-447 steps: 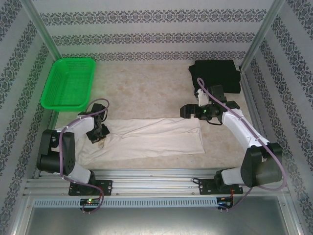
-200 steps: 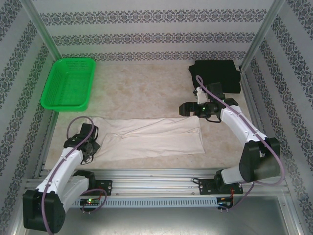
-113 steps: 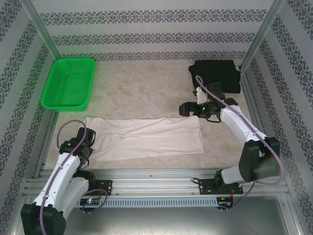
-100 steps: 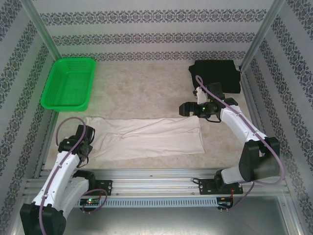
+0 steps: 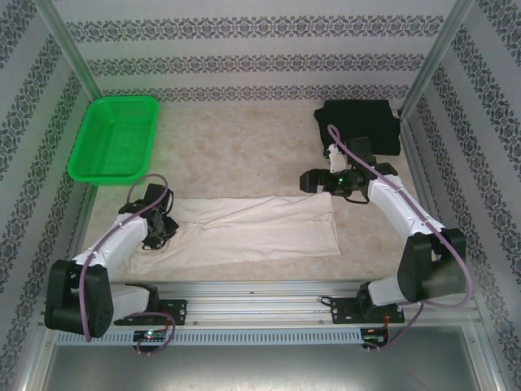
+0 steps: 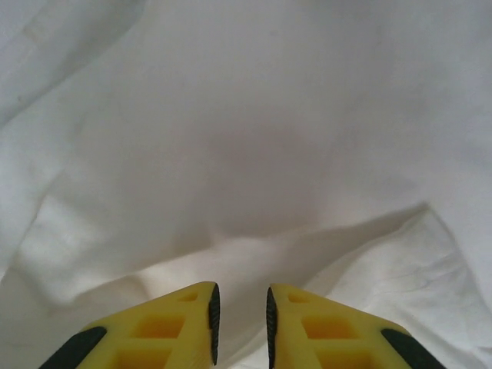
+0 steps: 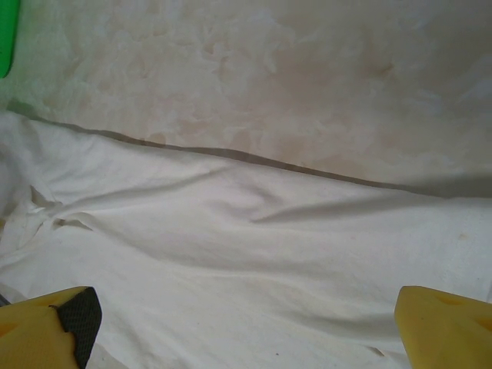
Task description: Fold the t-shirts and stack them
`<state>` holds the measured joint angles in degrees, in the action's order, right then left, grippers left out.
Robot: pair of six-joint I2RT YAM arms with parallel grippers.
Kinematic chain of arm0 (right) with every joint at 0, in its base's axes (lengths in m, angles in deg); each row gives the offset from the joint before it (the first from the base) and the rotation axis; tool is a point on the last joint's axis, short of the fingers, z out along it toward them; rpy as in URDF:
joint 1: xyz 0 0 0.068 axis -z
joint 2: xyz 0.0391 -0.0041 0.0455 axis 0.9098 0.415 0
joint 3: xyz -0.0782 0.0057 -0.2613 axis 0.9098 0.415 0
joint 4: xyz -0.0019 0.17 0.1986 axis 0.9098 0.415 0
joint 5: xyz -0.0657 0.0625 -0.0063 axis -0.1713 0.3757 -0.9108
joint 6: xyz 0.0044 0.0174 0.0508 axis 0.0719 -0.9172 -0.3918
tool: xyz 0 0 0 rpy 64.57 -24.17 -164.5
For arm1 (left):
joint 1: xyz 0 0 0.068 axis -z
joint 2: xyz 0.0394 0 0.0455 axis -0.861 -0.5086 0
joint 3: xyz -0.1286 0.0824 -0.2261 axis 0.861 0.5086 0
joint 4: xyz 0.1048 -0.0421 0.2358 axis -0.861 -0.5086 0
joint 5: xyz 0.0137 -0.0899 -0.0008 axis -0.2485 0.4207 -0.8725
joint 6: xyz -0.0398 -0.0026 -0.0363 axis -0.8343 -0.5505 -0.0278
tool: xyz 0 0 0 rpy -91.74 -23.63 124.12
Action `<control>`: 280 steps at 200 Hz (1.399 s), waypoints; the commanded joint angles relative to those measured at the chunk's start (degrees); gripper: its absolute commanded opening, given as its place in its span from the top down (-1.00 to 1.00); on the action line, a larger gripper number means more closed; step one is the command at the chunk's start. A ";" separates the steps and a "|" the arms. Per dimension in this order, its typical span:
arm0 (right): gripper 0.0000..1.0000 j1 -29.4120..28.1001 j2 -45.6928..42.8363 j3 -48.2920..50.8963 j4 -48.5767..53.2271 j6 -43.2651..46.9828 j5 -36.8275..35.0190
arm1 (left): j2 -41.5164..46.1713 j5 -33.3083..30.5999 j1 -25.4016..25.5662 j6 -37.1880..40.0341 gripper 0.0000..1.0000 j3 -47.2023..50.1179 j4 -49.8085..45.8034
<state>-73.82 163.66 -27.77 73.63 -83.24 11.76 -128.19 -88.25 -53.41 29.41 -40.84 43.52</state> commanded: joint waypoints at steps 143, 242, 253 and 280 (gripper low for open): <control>-0.96 1.43 -0.32 -1.88 0.54 1.52 1.42 | 4.17 0.08 -0.66 3.90 0.10 -4.77 -0.29; -0.96 1.18 -4.15 -0.08 1.25 2.16 2.81 | -13.00 11.38 -0.66 11.09 0.18 -8.78 11.33; -0.97 1.14 -4.58 -0.06 1.26 2.00 3.45 | -12.11 10.22 -0.73 11.14 0.18 -8.52 11.15; -0.96 -0.23 -5.45 -0.69 1.64 2.12 6.96 | -11.80 9.35 -0.75 12.34 0.21 -9.55 8.82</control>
<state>-73.12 160.14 -28.60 73.96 -82.21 14.45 -141.13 -77.06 -53.54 39.29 -48.84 54.71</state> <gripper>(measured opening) 0.982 0.404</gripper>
